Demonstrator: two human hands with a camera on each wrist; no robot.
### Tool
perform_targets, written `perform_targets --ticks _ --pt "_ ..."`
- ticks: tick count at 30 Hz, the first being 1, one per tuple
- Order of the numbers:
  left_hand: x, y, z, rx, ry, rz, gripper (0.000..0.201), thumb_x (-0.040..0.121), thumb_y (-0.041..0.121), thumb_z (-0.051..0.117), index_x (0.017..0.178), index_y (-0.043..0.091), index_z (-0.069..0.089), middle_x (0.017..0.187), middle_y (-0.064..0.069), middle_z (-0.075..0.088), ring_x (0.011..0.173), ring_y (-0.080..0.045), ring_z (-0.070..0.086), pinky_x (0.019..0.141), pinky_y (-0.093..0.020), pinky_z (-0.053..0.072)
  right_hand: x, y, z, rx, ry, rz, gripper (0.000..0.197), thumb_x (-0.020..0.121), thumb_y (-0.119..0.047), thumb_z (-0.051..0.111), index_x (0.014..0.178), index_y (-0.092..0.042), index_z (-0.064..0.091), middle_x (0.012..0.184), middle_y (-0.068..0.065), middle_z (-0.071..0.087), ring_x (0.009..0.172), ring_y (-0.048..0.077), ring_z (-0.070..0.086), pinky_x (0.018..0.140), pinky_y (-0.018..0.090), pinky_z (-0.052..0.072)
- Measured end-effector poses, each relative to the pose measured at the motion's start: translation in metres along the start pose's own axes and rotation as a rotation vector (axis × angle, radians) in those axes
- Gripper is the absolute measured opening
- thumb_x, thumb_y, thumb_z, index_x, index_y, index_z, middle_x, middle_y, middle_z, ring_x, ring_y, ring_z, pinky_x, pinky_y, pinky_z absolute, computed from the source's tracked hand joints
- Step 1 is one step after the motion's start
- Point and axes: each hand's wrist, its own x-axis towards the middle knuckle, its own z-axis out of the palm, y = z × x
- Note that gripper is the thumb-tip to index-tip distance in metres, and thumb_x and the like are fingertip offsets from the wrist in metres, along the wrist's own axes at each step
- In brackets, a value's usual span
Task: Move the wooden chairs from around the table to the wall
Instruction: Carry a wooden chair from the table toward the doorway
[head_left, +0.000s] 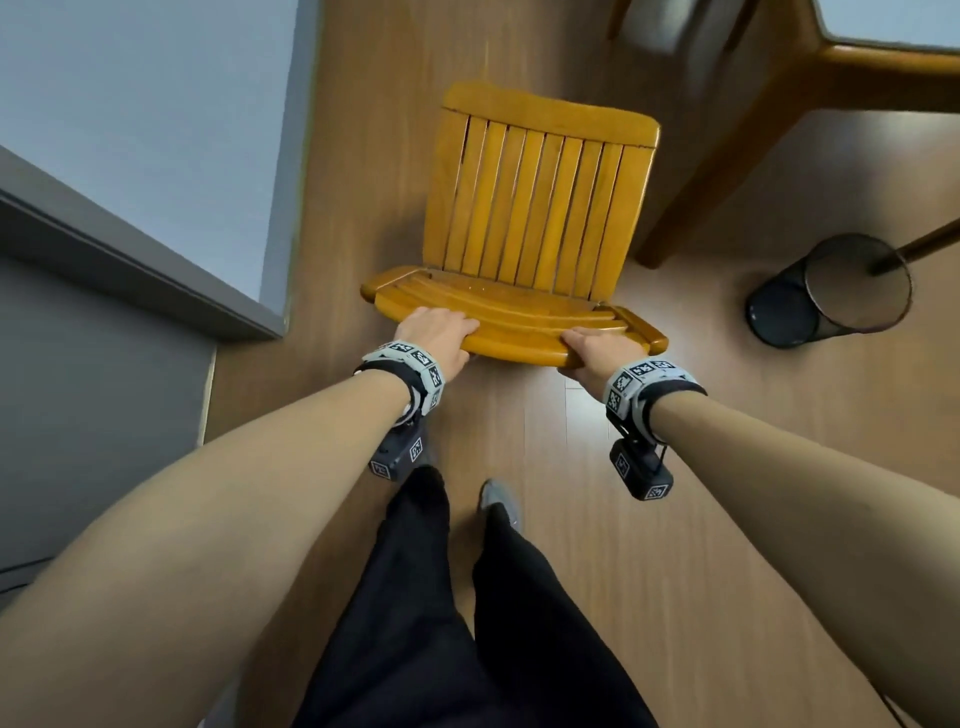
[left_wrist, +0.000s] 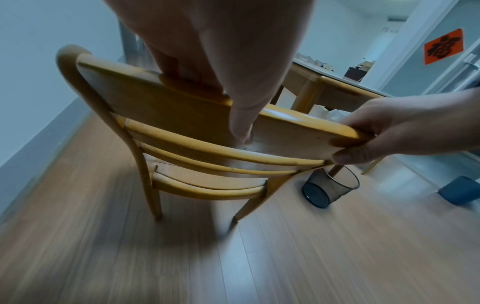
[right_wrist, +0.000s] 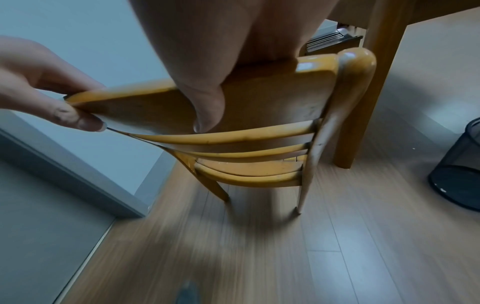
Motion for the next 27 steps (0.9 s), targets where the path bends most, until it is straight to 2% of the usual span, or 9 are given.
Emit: perform_targets --ticks 2,6,11,15,19,24,27 --pt "-0.029 0.032 0.016 -0.023 0.026 -0.029 0.044 0.097 0.033 0.059 0.139 0.021 0.056 0.135 -0.001 0.061 0.123 -0.024 0.055 0.104 -0.042 0.041 -0.029 0.010 0.013 -0.024 -0.016 -0.031 0.025 0.099 -0.037 0.062 0.120 -0.024 0.056 0.125 0.001 0.064 0.105 0.027 0.064 0.075 0.038 0.056" --pt "-0.079 0.086 0.038 -0.065 0.049 -0.110 0.041 0.098 0.034 0.059 0.137 0.020 0.058 0.133 -0.002 0.062 0.121 -0.025 0.056 0.104 -0.042 0.042 -0.080 0.023 0.034 -0.058 -0.015 -0.083 0.026 0.099 -0.037 0.062 0.121 -0.024 0.058 0.125 0.001 0.065 0.107 0.027 0.065 0.074 0.036 0.055" --pt "-0.131 0.151 0.067 -0.132 0.004 -0.211 0.039 0.099 0.039 0.057 0.133 0.020 0.060 0.127 -0.002 0.064 0.116 -0.026 0.058 0.099 -0.040 0.045 -0.138 0.037 0.067 -0.100 -0.008 -0.147 0.023 0.099 -0.036 0.061 0.118 -0.024 0.058 0.118 0.000 0.067 0.100 0.023 0.064 0.074 0.037 0.057" --pt "-0.167 0.203 0.099 -0.132 -0.052 -0.271 0.040 0.099 0.043 0.057 0.133 0.021 0.058 0.125 -0.003 0.064 0.113 -0.027 0.059 0.091 -0.039 0.046 -0.184 0.046 0.100 -0.158 -0.033 -0.188 0.022 0.100 -0.036 0.061 0.116 -0.021 0.057 0.111 0.001 0.066 0.094 0.023 0.063 0.065 0.033 0.046" --pt "-0.201 0.253 0.127 -0.124 -0.023 -0.330 0.040 0.099 0.043 0.058 0.132 0.021 0.058 0.121 -0.003 0.064 0.109 -0.026 0.061 0.088 -0.038 0.047 -0.223 0.061 0.134 -0.183 -0.008 -0.237 0.020 0.099 -0.035 0.062 0.113 -0.021 0.056 0.110 0.001 0.066 0.092 0.023 0.063 0.063 0.032 0.041" --pt "-0.232 0.315 0.150 -0.173 0.014 -0.373 0.044 0.098 0.040 0.060 0.137 0.020 0.055 0.128 -0.002 0.061 0.117 -0.024 0.057 0.096 -0.038 0.045 -0.268 0.088 0.159 -0.209 -0.005 -0.297 0.027 0.099 -0.036 0.062 0.121 -0.021 0.055 0.118 0.001 0.064 0.101 0.025 0.064 0.067 0.032 0.042" --pt "-0.241 0.352 0.156 -0.249 0.044 -0.436 0.048 0.098 0.038 0.060 0.141 0.019 0.053 0.138 -0.004 0.057 0.128 -0.026 0.051 0.107 -0.041 0.038 -0.287 0.109 0.162 -0.232 -0.016 -0.324 0.030 0.099 -0.036 0.062 0.125 -0.022 0.055 0.122 0.001 0.064 0.104 0.025 0.064 0.070 0.031 0.045"
